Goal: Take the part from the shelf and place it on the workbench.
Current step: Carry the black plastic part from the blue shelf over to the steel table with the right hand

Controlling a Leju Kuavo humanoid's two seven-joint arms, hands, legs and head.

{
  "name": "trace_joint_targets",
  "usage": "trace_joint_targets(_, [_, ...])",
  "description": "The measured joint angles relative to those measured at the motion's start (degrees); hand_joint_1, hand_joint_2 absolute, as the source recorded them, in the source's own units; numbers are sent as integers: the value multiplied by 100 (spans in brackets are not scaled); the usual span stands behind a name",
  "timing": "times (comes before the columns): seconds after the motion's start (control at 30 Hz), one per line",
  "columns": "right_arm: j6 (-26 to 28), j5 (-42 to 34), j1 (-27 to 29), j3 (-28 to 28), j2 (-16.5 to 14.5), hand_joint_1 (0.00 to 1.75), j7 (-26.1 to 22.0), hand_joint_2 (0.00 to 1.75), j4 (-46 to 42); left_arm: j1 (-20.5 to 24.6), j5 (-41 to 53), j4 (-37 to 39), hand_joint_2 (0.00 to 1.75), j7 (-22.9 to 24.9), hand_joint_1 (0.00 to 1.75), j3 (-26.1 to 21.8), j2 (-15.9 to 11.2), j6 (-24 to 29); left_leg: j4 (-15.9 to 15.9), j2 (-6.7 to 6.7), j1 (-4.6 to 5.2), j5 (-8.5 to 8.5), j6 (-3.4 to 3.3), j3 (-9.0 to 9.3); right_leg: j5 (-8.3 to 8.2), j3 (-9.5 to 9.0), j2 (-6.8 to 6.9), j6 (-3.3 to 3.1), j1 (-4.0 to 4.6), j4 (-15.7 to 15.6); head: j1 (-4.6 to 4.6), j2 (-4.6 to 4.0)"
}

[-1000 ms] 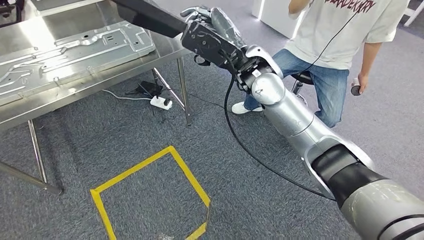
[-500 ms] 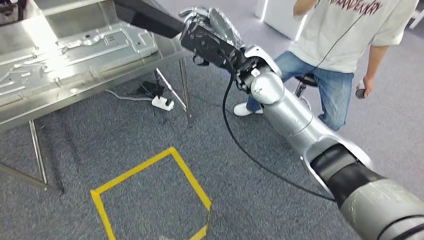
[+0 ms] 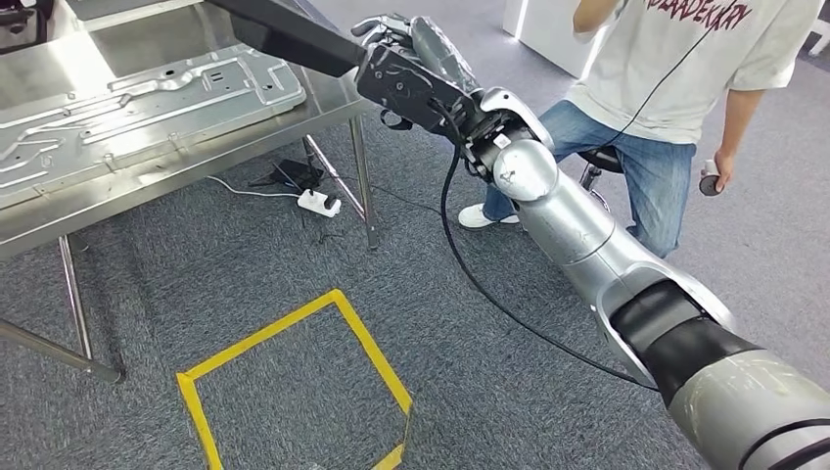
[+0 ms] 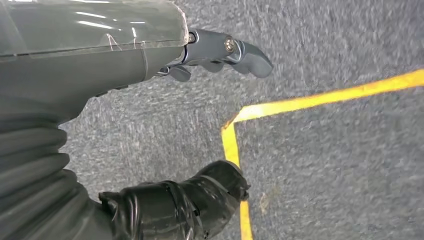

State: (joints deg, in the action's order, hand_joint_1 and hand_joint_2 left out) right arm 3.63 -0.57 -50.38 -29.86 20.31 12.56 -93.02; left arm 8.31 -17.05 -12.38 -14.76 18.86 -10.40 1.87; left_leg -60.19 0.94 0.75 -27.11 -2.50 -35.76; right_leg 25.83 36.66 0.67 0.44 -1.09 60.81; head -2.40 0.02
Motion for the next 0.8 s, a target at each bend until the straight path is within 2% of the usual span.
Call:
trace_joint_targets(0.07, [1,0,3,0,1,175,1,175,10,-1,-1,1,175,1,0,0,-5,1,100,-35,-5,51,-23,39,-22,-19,28,61,-5,-54,-2,0])
trace_joint_targets(0.13, [1,0,-7,0,-1,175,-2,175,15,-1,-1,0,175,1,0,0,-4,0,241,-63,-42,133,-50,110,64,10,14,109,-1,31,-7,0])
trace_joint_targets(0.17, [2,0,-16,0,-1,175,-3,175,17,2,-1,-1,175,1,0,0,-1,-1,298,-79,-63,167,-62,142,188,93,-7,123,1,227,-10,0])
trace_joint_targets(0.23, [2,0,-14,0,-1,175,-4,175,25,7,0,-1,175,1,0,0,8,-2,310,-119,-58,181,-80,149,507,395,-43,137,3,895,-13,0])
trace_joint_targets(0.27, [2,0,-4,0,0,175,-3,175,33,2,0,0,175,1,0,0,10,-2,304,-142,-57,179,-80,146,602,537,-51,146,3,1188,-13,0])
trace_joint_targets(0.3, [2,0,7,-1,0,175,-2,175,45,-3,0,1,175,1,0,0,13,-2,294,-168,-57,175,-79,142,606,613,-53,154,1,1329,-12,0])
trace_joint_targets(0.33, [1,0,12,-1,0,175,-1,175,57,-6,0,1,175,1,0,0,15,-2,277,-195,-57,167,-75,138,510,585,-54,159,0,1259,-13,0])
trace_joint_targets(0.37, [1,0,11,-2,0,175,1,175,66,-9,1,1,175,1,0,0,17,-2,254,-222,-59,154,-68,135,356,474,-56,160,-3,1031,-12,0])
trace_joint_targets(0.43, [-1,0,-2,-3,-1,175,-1,175,74,-6,2,1,175,1,0,0,23,-2,170,-280,-55,105,-25,105,84,122,-109,145,-6,340,-11,-1])
trace_joint_targets(0.5, [-2,0,-17,-4,-3,175,-3,175,73,-5,2,0,175,3,0,0,26,-2,83,-330,-42,71,31,40,14,-61,-165,102,-1,-27,-5,-1])
trace_joint_targets(0.57, [-3,0,-13,-4,-4,175,0,175,76,-17,2,0,175,10,0,0,24,-1,67,-362,-42,81,78,0,13,-55,-153,45,7,-40,-2,0])
trace_joint_targets(0.63, [-2,3,-5,-4,-4,175,0,175,80,-34,6,1,175,17,0,0,18,4,-5,-328,-49,20,134,-38,-8,-72,-116,-12,-11,-76,3,0])
trace_joint_targets(0.7, [4,15,-4,-4,-4,175,-4,175,79,-29,18,1,175,21,0,0,13,14,-434,-228,-64,-232,208,-235,-20,-96,-80,-50,-31,-107,15,0])
trace_joint_targets(0.77, [10,39,11,-4,-4,175,-2,175,79,-28,40,1,175,29,0,0,12,22,-1129,-156,-87,-530,267,-569,-14,-100,-55,-67,-31,-112,21,0])
trace_joint_targets(0.8, [10,54,26,-4,-3,175,1,175,81,-37,50,1,175,33,0,0,13,24,-1356,-141,-95,-579,278,-684,-10,-101,-47,-73,-30,-111,20,0])
